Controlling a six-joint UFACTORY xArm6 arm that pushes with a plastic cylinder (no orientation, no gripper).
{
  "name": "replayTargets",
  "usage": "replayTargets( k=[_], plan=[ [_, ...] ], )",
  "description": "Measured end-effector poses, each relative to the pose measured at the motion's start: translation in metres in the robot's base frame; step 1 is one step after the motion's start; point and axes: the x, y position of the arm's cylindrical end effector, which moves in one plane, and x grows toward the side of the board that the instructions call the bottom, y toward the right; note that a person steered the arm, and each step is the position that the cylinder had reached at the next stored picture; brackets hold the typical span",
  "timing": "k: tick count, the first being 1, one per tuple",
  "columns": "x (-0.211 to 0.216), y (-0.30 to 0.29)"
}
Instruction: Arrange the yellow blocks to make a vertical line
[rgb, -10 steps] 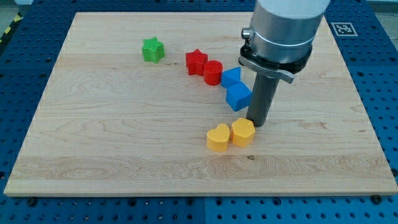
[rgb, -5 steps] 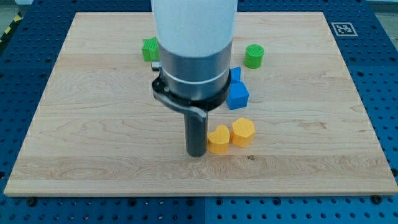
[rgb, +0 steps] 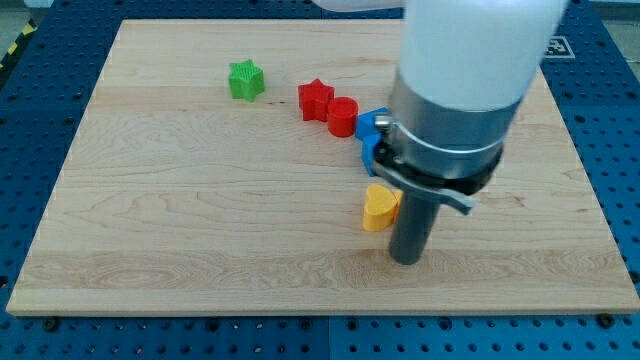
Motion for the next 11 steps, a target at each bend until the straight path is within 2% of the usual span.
replayTargets(
  k=[2, 3, 4, 6, 8, 10, 11],
  plan=[
    [-0.052, -0.003],
    [-0.045, 0.012],
    [-0.041, 0.057],
    [-0.114, 0.071],
    [-0.082, 0.053],
    [-0.080, 0.017],
    [-0.075, 0.031]
  ],
)
